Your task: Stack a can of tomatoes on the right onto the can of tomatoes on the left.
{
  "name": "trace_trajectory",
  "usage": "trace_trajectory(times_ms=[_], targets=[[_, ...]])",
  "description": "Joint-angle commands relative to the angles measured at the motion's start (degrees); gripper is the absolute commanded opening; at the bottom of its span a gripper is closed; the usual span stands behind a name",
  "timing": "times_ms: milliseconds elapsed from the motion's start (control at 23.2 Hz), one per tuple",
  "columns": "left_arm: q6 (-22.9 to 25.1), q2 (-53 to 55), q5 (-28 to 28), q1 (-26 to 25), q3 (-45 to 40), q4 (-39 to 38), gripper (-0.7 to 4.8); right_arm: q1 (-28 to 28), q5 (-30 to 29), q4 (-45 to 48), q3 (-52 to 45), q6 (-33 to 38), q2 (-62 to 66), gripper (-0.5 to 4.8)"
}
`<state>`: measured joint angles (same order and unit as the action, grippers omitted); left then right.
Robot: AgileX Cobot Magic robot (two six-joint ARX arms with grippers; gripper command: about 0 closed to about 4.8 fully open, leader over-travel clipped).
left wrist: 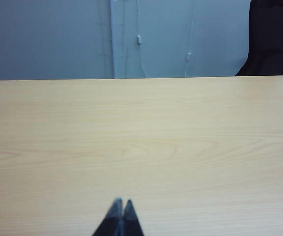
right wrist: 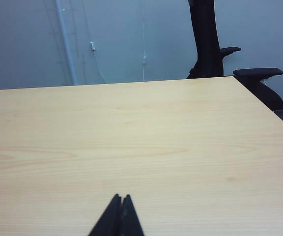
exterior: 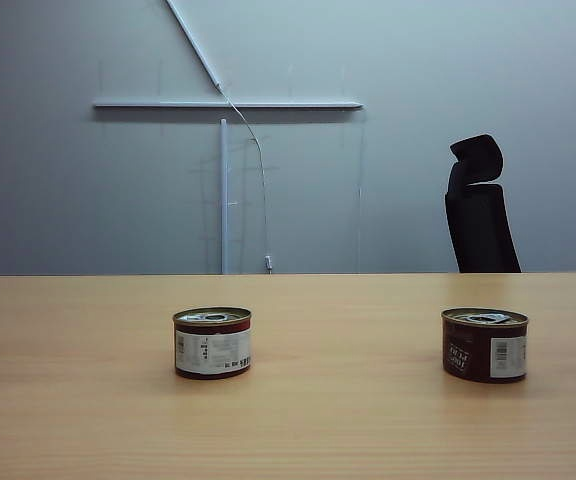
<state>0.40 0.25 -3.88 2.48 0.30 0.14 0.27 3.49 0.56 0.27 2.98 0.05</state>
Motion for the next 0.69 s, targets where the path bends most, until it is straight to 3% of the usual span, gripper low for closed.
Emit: trace_trajectory(times_ms=[43, 432, 518, 691], targets=[[0.0, 0.09, 0.0, 0.0, 0.22, 0.37, -0.04, 0.07, 0.26, 1.22, -0.22, -0.02, -0.09, -0.09], [0.0, 0.11, 0.07, 0.61, 0.2, 0.35, -0.04, 0.09, -1.84, 1.27, -0.22, 2.71, -0.09, -0.09], [0.0, 0.28, 1.55, 6.86, 0.2, 0.37, -0.04, 0.09, -12.37, 2.19, -0.22, 16.48, -0.09, -0.09], [0.0, 1.14, 1.53, 17.31, 0.2, 0.33, -0.04, 0.5, -21.64, 2.12, -0.22, 21.31, -0.07, -0.09]])
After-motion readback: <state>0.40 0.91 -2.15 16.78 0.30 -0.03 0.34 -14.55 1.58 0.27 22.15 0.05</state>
